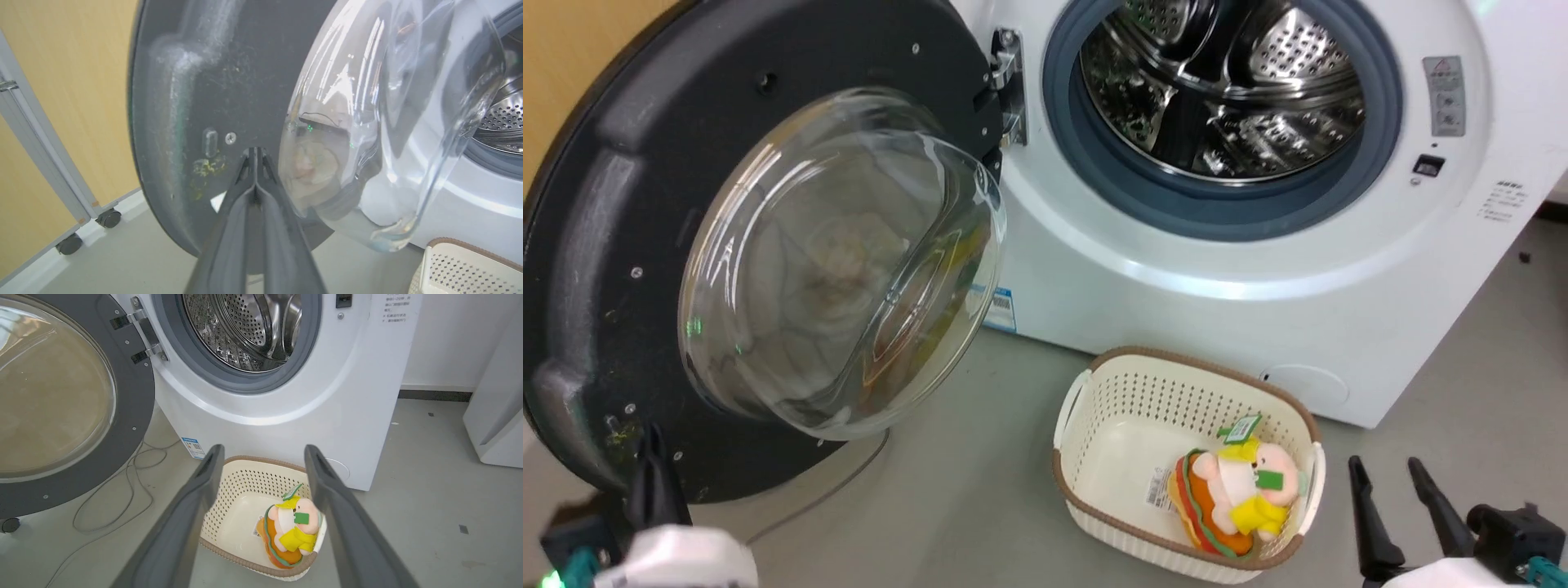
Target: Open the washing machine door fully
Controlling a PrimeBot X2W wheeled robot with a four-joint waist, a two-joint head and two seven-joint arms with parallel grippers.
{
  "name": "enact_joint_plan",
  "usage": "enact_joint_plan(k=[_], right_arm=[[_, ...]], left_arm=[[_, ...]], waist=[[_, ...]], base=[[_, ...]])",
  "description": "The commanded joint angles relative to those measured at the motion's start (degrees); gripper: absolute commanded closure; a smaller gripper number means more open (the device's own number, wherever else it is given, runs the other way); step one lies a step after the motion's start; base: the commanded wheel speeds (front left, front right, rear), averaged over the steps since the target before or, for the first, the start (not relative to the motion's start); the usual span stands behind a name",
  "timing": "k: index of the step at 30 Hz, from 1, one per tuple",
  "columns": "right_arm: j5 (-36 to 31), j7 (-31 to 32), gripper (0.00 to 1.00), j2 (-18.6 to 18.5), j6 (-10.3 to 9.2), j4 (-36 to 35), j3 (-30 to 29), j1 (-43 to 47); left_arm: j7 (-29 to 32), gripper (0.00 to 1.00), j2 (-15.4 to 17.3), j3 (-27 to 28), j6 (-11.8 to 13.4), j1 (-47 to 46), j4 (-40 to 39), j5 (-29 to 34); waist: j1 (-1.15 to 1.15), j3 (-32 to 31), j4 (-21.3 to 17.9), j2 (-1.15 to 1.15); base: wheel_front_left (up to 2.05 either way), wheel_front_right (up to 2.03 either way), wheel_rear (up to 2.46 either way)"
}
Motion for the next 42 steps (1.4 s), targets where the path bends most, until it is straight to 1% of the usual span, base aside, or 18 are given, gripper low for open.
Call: enact_joint_plan(k=[1,3,5,6,7,9,15,16,19,32,38,42], right_arm=[[0.0,-0.4,0.0,0.1,0.03,0.4,0.6,0.2],[0.1,-0.6,0.0,0.1,0.03,0.7,1.1,0.6],[-0.3,-0.8,0.0,0.1,0.03,0.8,1.3,0.9],[-0.4,-0.9,0.0,0.1,0.03,0.8,1.4,1.0],[-0.6,-1.0,0.0,0.1,0.03,0.6,1.5,1.1],[-1.1,-1.1,0.0,0.1,0.03,0.4,1.5,1.2],[-1.5,-0.7,0.0,0.1,0.03,-0.4,1.2,1.8],[-2.9,-0.6,0.0,0.1,0.03,-1.1,1.1,1.8],[-3.8,-0.4,0.0,0.1,0.03,-2.0,1.4,1.6],[-8.9,1.1,0.0,0.1,0.03,-6.7,2.4,1.9],[-9.2,1.6,0.0,0.1,0.03,-7.2,3.4,2.3],[-9.1,1.5,0.0,0.1,0.03,-7.0,3.5,2.4]], left_arm=[[-0.3,1.0,-1.2,0.6,0.2,2.7,-1.1,0.3],[-0.3,1.0,-3.2,0.9,0.5,5.6,-3.0,0.1],[-0.3,1.0,-4.7,1.1,0.3,8.1,-4.4,0.2],[-0.3,0.88,-5.5,0.9,0.2,9.3,-5.3,0.4],[-0.3,0.69,-6.1,0.5,0.1,10.4,-6.1,0.7],[-0.3,0.0,-6.9,-0.5,-0.1,12.2,-6.8,1.4],[-0.3,0.0,-6.5,-2.5,-1.7,12.3,-6.9,3.2],[-0.3,0.0,-6.8,-4.3,-2.6,11.8,-7.0,4.3],[-0.3,0.0,-7.4,-5.9,-3.3,11.1,-6.9,4.9],[-0.3,0.0,-7.4,-10.6,-7.0,5.0,-3.2,7.3],[-0.3,0.0,-7.2,-11.3,-7.6,2.7,-0.9,7.9],[-0.3,0.0,-7.1,-11.4,-7.9,2.0,0.2,7.9]], waist=[[0.0,-1.1,-0.6,0.0],[0.0,-1.8,-0.7,0.0],[0.0,-2.3,-0.8,0.0],[0.0,-2.4,-0.8,0.0],[0.0,-2.5,-0.8,0.0],[0.0,-2.7,-0.8,0.0],[0.0,-3.3,-1.0,0.0],[0.0,-3.4,-2.2,0.0],[0.0,-3.6,-3.9,0.0],[0.0,-3.3,-12.7,0.0],[0.0,-3.0,-15.7,0.0],[0.0,-2.7,-16.6,0.0]], base=[[0.0,0.0,0.0],[0.0,0.0,0.0],[0.0,0.0,0.0],[0.0,0.0,0.0],[0.0,0.0,0.0],[0.0,0.0,0.0],[0.0,0.0,0.0],[0.0,0.0,0.0],[0.0,0.0,0.0],[0.0,0.0,0.0],[0.0,0.0,0.0],[0.0,0.0,0.0]])
